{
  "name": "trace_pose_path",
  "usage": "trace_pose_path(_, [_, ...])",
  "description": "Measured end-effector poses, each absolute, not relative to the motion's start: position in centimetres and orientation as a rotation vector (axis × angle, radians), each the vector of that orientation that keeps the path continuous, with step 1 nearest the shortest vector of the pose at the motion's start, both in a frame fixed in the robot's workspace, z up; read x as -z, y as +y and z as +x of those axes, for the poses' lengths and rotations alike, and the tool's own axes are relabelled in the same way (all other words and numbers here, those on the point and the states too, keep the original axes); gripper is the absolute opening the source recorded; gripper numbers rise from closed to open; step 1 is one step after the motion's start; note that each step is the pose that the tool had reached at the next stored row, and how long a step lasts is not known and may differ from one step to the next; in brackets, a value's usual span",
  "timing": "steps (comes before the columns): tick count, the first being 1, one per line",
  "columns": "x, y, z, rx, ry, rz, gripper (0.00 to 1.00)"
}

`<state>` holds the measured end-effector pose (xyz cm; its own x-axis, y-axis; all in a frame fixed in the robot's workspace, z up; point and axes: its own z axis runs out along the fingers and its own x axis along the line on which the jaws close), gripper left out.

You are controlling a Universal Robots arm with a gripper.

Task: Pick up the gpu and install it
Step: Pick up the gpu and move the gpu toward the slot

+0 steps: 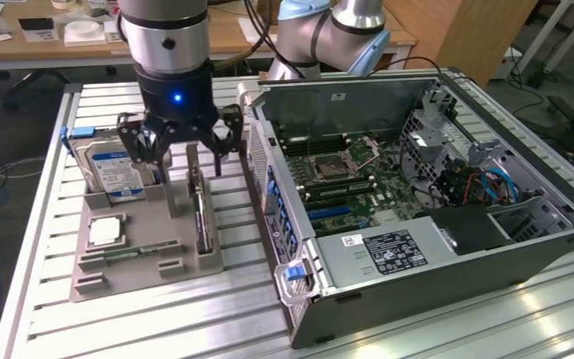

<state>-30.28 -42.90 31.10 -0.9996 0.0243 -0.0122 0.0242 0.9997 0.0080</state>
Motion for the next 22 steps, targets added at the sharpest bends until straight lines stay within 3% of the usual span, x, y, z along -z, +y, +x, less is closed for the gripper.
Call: trace_pose_path(22, [-27.1, -42.9, -29.7, -0.012, 3.129, 0.012, 0.76])
